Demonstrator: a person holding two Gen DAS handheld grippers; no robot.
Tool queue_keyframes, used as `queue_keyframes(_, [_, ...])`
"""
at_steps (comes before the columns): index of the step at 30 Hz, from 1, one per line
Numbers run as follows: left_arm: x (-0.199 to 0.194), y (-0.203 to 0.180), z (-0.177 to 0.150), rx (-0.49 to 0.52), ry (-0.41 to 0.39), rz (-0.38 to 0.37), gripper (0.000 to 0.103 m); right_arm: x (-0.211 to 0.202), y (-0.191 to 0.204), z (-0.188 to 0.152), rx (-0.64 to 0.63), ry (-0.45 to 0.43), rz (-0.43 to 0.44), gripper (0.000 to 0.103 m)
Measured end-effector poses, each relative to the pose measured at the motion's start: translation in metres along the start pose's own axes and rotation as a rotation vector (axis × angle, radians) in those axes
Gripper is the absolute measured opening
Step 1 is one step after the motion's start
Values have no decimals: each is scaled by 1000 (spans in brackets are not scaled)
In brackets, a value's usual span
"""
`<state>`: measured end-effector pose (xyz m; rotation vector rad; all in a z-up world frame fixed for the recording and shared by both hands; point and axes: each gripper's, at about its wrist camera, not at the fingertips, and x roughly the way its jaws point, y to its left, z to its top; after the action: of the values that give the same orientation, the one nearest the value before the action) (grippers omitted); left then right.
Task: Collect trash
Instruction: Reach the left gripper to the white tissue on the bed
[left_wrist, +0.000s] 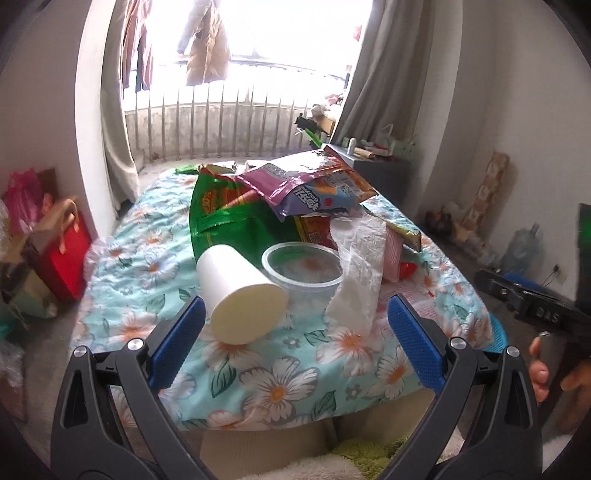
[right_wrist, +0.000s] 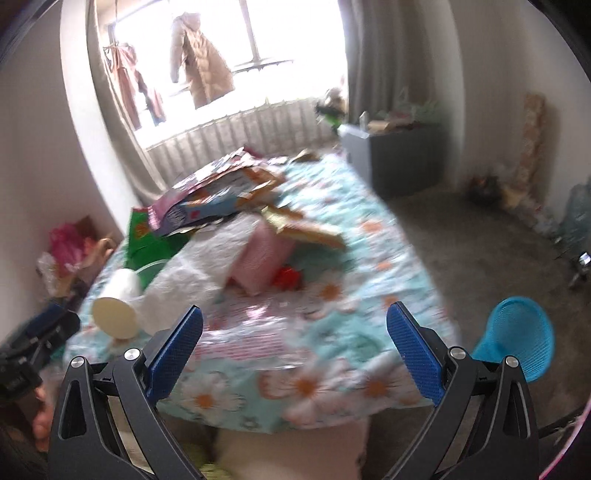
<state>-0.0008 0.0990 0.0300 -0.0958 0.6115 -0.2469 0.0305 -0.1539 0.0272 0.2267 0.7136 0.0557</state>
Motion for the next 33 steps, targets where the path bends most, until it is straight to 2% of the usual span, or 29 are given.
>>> queue_keyframes(4, [6, 3, -6, -11, -16, -96, 95, 21, -3, -5, 81, 109, 102, 96])
queue_keyframes(9, [6, -8, -4, 36, -56, -213, 95, 42, -18, -17, 214, 226, 198, 75])
queue_keyframes(12, [10, -17, 0, 64, -54, -250, 95, 52, -28, -23, 291, 274, 250, 70])
queue_keyframes(18, [23, -19, 0, 74, -15, -235, 95, 74, -35, -30, 395, 336, 359, 64])
queue_keyframes(22, [29, -19, 3, 63, 2, -231, 94, 90, -39, -30, 443, 341, 406, 63])
queue_keyframes(27, [41, -29, 10, 104, 23, -212, 94, 101, -40, -28, 465, 340, 441, 48])
queue_keyframes(30, [50, -40, 17, 145, 35, -196, 88, 104, -43, -28, 468, 343, 451, 42])
queue_keyframes(32, [57, -46, 21, 166, 53, -188, 79, 103, -47, -28, 481, 342, 467, 42])
queue_keyframes(33, [61, -48, 22, 167, 65, -189, 78, 102, -51, -28, 490, 342, 472, 42])
